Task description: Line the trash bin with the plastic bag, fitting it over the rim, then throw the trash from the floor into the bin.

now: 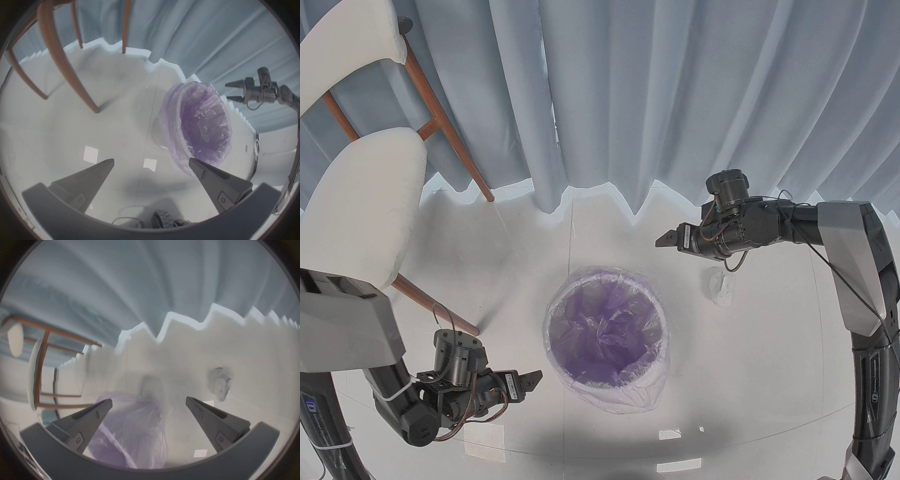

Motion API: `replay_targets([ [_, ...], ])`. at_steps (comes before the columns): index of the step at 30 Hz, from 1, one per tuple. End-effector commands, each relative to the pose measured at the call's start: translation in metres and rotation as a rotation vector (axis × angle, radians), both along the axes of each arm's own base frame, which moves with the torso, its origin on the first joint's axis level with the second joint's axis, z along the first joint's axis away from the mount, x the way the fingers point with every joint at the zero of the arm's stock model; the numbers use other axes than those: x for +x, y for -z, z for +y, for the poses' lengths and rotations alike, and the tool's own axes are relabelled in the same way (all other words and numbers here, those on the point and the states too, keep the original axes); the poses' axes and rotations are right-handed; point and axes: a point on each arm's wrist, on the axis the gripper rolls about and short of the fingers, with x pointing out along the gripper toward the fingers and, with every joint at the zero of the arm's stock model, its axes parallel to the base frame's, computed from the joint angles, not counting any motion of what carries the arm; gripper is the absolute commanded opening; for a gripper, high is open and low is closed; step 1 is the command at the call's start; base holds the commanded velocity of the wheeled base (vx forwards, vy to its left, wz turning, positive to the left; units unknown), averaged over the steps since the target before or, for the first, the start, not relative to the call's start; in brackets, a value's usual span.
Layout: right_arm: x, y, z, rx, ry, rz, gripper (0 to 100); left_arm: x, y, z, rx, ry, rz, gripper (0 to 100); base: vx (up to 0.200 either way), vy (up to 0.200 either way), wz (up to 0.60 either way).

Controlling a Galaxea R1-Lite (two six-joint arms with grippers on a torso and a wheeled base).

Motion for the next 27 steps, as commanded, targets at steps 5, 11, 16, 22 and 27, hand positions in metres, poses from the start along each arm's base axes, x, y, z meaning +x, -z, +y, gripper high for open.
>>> replay_targets([
  [5, 0.008, -0.027, -0.042, 0.108, 0.211, -0.038, 100, 0.017, 0.064, -0.01, 0.118, 0.107, -0.044, 100, 0.0, 0.0, 0.0],
  [11, 0.011, -0.044, -0.048, 0.147, 0.218, -0.142, 100, 0.02, 0.081, -0.013, 0.138, 0.137, -0.084, 100, 0.0, 0.0, 0.0],
  [16, 0.012, -0.05, -0.048, 0.16, 0.217, -0.18, 100, 0.026, 0.082, -0.015, 0.133, 0.138, -0.103, 100, 0.0, 0.0, 0.0],
  [22, 0.013, -0.049, -0.048, 0.159, 0.217, -0.178, 100, 0.041, 0.079, -0.023, 0.108, 0.136, -0.16, 100, 0.0, 0.0, 0.0],
  [27, 0.013, -0.05, -0.051, 0.156, 0.221, -0.182, 100, 0.04, 0.082, -0.034, 0.103, 0.166, -0.167, 100, 0.0, 0.0, 0.0],
])
